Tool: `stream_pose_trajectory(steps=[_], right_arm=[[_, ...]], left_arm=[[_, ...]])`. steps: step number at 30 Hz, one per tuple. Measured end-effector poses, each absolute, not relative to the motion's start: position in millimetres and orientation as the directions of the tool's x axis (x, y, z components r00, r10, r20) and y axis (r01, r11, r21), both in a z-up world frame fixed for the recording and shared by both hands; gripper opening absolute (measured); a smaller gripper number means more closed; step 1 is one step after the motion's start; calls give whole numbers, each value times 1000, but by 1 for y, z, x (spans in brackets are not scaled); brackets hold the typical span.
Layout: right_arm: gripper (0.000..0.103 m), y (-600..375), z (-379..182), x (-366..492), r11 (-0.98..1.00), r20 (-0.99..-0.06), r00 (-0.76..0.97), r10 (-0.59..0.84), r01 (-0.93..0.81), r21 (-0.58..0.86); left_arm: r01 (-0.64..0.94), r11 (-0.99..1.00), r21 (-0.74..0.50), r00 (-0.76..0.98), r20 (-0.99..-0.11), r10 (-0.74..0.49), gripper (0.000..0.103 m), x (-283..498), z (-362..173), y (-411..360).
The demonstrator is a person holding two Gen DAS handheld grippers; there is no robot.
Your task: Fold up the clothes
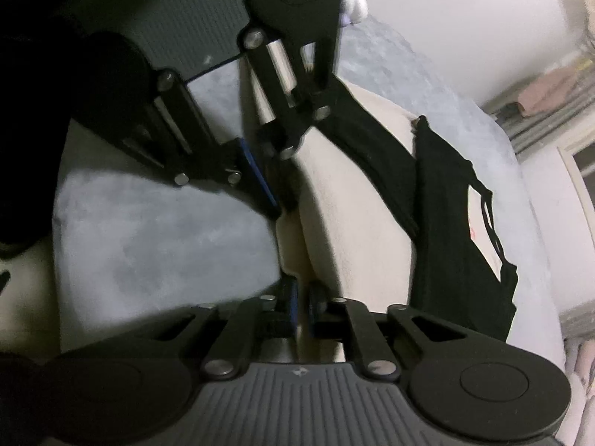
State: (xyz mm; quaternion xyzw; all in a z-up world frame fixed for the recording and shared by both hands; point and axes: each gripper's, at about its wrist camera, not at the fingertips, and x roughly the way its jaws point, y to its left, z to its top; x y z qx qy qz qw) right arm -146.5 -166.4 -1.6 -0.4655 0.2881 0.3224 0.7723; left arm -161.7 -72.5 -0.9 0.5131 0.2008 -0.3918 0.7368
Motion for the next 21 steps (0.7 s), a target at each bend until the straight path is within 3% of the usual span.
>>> stream_pose_trajectory(steps=[9,21], right_arm=[[3,-179,19,-166,512,-691,662,291,-717,-472],[3,-181,12,-179,514,-720,628,296,-740,-434]], left_arm=[[807,233,542,588,-710,-386,0,-164,8,-66],[807,241,539,589,-707,-392,0,-186,12,-56]])
